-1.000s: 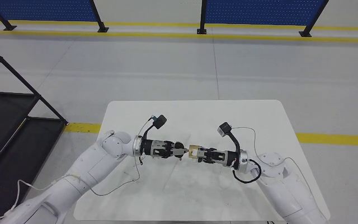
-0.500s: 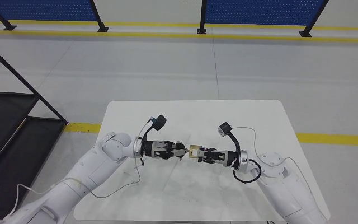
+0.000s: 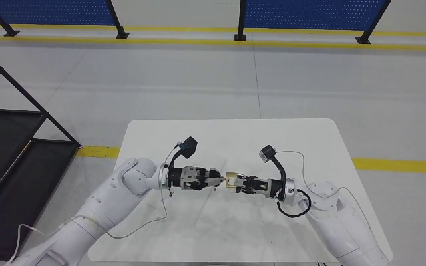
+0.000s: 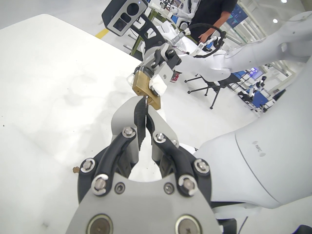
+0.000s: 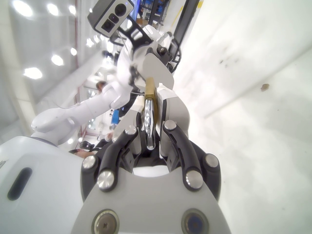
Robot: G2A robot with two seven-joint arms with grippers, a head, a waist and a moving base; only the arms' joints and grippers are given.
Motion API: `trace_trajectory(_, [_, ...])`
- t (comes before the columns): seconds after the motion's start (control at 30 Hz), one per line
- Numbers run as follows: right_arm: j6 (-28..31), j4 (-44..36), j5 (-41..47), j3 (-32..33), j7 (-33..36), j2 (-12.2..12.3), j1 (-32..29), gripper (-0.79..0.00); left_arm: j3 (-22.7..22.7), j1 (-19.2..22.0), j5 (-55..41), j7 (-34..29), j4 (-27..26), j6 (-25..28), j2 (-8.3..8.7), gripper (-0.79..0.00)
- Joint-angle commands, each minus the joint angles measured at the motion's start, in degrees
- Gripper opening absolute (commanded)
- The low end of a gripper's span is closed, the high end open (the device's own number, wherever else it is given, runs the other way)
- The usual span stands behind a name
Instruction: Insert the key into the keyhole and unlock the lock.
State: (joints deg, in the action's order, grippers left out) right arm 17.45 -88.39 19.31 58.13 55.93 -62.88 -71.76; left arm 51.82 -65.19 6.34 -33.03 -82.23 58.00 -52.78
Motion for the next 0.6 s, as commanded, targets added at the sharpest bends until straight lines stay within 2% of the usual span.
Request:
trace_trajectory(0.0, [0.00,0.00,0.00,0.00,0.00,0.00,0.00,-0.785,0.72,-0.57,2.83,1.85,-0.65,0.00,-0.02,-0.785])
trace_trajectory(0.23, [0.00,0.00,0.00,0.00,0.00,0.00,0.00,-0.785,3.92,-3.36,15.45,10.29,-3.31,-0.17,-0.29,-0.785])
trace_trajectory(0.57, [0.00,0.00,0.00,0.00,0.00,0.00,0.00,-0.785,6.08,-6.88,29.39,20.19,-6.11,-1.89,-0.93,-0.785])
